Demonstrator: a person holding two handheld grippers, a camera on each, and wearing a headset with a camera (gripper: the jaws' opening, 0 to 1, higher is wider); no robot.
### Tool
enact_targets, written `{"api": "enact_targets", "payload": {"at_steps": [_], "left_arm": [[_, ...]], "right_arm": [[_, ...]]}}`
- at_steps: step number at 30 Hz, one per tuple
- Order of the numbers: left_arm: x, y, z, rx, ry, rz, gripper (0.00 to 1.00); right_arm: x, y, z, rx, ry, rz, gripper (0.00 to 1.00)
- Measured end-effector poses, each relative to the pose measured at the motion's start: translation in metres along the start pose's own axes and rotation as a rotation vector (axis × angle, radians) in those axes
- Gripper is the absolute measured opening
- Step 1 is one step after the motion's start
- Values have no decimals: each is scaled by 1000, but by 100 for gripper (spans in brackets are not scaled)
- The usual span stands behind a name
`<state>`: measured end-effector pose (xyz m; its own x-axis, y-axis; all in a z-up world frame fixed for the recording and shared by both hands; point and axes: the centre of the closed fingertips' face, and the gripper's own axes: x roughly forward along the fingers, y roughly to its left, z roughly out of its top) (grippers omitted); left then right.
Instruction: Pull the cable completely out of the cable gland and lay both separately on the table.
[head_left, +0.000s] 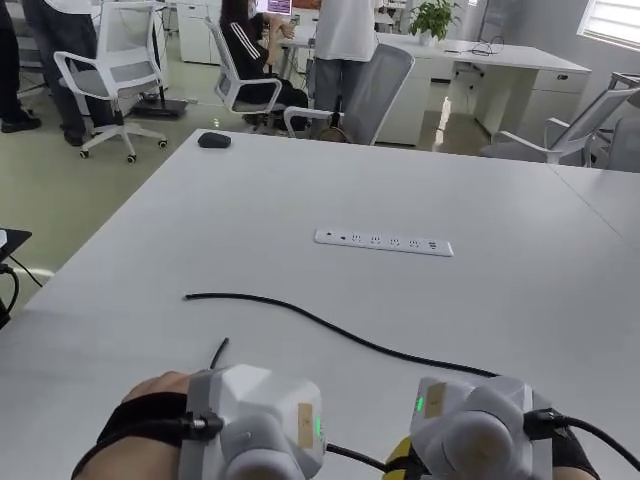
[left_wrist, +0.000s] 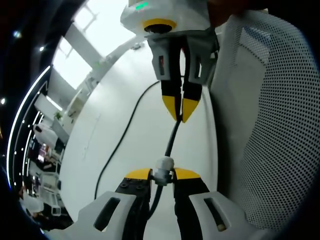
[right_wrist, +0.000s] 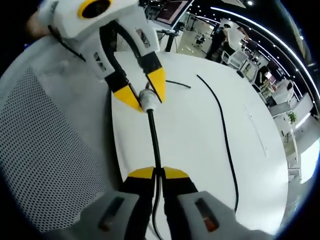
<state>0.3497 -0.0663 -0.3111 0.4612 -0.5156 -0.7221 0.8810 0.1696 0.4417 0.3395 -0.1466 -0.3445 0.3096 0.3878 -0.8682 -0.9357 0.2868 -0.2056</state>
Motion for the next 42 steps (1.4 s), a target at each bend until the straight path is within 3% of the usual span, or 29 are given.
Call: {"api": "enact_targets", "payload": {"at_steps": [7, 13, 15, 18, 21, 26, 31, 34, 36, 38, 42], "left_arm": [[1, 0, -2, -2, 3, -1, 18], [0, 0, -2, -5, 6, -4, 18], [0, 0, -2, -3, 8, -2, 18], [1, -1, -1, -5, 6, -8, 18], [1, -3, 1, 3, 3, -11, 18], [2, -7, 3, 15, -3, -21, 18], [3, -10, 7, 19, -28, -34, 18], [3, -12, 9, 28, -32, -39, 18], [3, -13, 10, 33, -37, -41, 18], [3, -13, 11, 31, -40, -43, 18], [2, -14, 11, 29, -37, -41, 18]], "right_arm": [[1, -10, -27, 34, 115, -35, 3], [1, -12, -35, 62, 148, -37, 4], [1, -7, -35, 55, 148, -16, 6], [2, -5, -25, 44, 105, -13, 19], [1, 4, 3, 56, -31, 37, 25], [-8, 11, 38, 3, -190, 54, 24], [-14, 21, 57, -47, -270, 79, 21], [-16, 24, 62, -50, -293, 90, 14], [-15, 25, 59, -63, -280, 98, 4], [-13, 23, 56, -34, -270, 100, 4], [-9, 22, 49, -50, -230, 90, 3]]}}
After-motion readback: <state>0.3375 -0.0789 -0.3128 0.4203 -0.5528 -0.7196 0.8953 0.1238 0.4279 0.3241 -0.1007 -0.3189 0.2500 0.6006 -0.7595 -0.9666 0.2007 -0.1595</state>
